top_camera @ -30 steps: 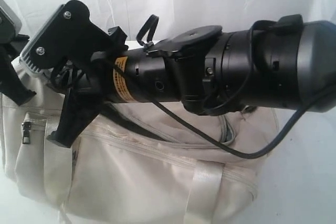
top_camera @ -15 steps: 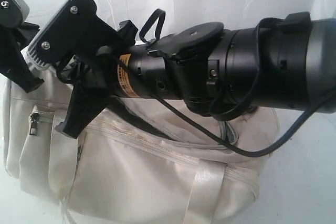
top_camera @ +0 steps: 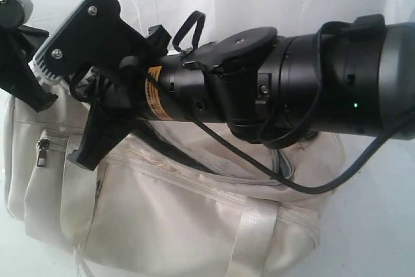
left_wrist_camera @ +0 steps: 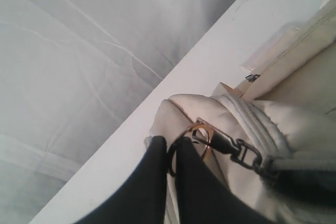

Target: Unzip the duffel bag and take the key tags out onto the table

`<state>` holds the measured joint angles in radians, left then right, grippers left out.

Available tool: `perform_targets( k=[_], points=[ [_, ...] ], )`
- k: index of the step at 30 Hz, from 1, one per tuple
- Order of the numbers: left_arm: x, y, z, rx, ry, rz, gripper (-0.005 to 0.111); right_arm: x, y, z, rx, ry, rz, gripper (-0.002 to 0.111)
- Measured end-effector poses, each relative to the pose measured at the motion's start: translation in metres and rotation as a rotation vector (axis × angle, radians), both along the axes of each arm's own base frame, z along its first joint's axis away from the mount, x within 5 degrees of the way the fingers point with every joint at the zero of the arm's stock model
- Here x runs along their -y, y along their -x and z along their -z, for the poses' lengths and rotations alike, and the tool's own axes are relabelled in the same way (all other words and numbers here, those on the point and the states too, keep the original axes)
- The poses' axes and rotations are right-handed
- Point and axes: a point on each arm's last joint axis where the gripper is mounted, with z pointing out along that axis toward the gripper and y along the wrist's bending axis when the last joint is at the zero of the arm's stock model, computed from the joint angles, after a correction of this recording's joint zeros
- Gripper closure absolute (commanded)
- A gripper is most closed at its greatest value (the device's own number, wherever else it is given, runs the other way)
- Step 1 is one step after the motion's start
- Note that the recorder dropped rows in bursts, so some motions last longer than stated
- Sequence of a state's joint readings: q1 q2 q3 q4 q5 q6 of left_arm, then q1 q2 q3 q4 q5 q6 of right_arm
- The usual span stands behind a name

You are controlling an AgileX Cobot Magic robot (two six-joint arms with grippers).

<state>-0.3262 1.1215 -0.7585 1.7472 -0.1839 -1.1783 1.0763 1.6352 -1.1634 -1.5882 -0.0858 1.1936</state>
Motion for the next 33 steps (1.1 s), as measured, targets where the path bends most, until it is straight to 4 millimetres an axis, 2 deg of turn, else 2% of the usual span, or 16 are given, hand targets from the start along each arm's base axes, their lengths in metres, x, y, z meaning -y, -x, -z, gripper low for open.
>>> perform_targets(
  k=[2,3,4,5,7,9,12,14,17,21,26,29,33],
  points=[
    [-0.001,0.002,-0.003,0.003,0.029,-0.008,0.086,0.000,0.000,0.000,-0.022,-0.010,0.010,0.108],
    [-0.002,0.004,-0.005,0.007,0.043,-0.012,0.071,0.000,0.000,-0.001,-0.025,-0.013,0.009,0.108],
    [-0.005,0.007,-0.012,0.030,0.066,-0.033,0.064,0.000,0.002,0.000,-0.038,-0.017,0.000,0.108],
    [-0.006,0.008,-0.015,0.039,0.079,-0.043,0.050,0.000,0.003,-0.001,-0.038,-0.019,-0.003,0.108],
    [-0.010,0.016,-0.024,0.063,0.136,-0.064,0.039,-0.001,0.004,-0.001,-0.041,-0.020,-0.013,0.108],
    [-0.015,0.028,-0.038,0.088,0.265,-0.093,0.038,-0.001,0.005,-0.001,-0.043,-0.021,-0.019,0.108],
    [-0.020,0.044,-0.035,0.087,0.333,-0.106,0.038,-0.001,0.006,-0.003,-0.066,-0.034,-0.019,0.108],
    [-0.027,0.057,-0.024,0.083,0.345,-0.136,0.038,-0.001,0.007,-0.002,-0.076,-0.038,-0.022,0.108],
    [-0.036,0.077,0.006,0.041,0.361,-0.182,0.038,-0.001,0.007,-0.002,-0.080,-0.039,-0.022,0.108],
    [-0.039,0.082,0.021,0.012,0.351,-0.193,0.039,-0.001,0.007,-0.002,-0.080,-0.039,-0.022,0.108],
    [-0.039,0.083,0.022,0.009,0.351,-0.194,0.041,-0.001,0.007,-0.001,-0.083,-0.037,-0.026,0.106],
    [-0.039,0.083,0.022,0.010,0.351,-0.197,0.042,-0.001,0.008,-0.001,-0.096,-0.039,-0.035,0.096],
    [-0.040,0.083,0.022,0.014,0.353,-0.203,0.041,-0.003,0.014,0.000,-0.124,-0.047,-0.094,0.072]
  ],
)
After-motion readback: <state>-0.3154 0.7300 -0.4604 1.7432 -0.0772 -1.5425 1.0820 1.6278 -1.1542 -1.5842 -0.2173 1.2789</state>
